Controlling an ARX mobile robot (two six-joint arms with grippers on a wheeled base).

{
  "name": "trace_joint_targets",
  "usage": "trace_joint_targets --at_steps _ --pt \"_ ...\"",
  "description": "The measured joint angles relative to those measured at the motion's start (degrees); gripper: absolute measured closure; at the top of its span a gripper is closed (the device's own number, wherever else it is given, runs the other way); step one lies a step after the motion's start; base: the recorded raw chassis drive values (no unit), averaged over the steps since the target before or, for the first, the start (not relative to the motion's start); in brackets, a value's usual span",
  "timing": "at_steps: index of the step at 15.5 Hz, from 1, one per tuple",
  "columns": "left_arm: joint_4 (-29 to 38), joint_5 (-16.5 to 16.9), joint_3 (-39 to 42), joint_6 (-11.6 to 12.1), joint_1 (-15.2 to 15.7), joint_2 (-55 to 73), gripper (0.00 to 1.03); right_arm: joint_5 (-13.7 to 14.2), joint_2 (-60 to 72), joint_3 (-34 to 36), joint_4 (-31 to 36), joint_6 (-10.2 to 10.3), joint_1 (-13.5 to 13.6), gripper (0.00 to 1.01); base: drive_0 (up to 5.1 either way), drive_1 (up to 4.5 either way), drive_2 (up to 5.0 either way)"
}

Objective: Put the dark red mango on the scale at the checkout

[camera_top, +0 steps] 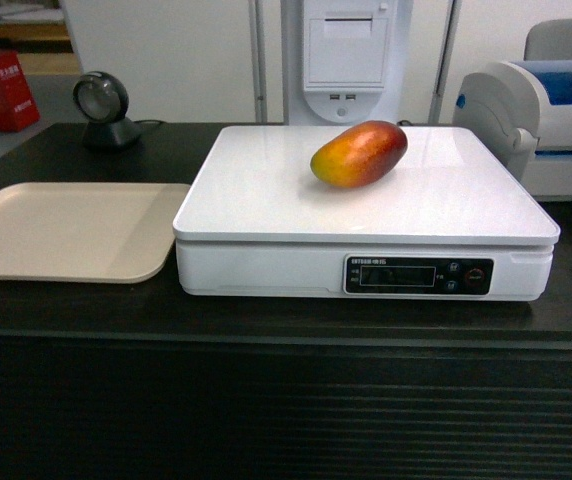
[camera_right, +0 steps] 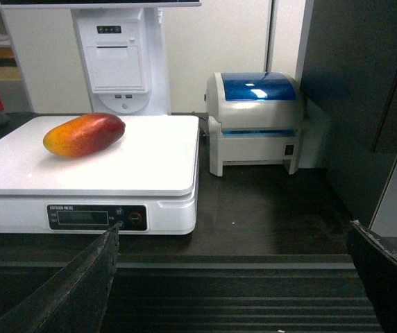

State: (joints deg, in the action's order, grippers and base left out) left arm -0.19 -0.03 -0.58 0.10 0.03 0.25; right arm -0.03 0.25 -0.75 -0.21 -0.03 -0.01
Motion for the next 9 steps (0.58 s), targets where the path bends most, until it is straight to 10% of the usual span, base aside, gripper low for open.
trace_joint_targets --at_steps 5,9 --pt "0.00 0.00 0.00 0.00 0.00 0.00 0.08 0.00 0.00 0.00 0.00 0.00 0.00 0.03 0.0 0.00 0.0" --pt "0.00 0.00 0.00 0.00 0.00 0.00 0.05 0.00 0.00 0.00 0.00 0.00 0.00 0.03 0.0 0.00 0.0"
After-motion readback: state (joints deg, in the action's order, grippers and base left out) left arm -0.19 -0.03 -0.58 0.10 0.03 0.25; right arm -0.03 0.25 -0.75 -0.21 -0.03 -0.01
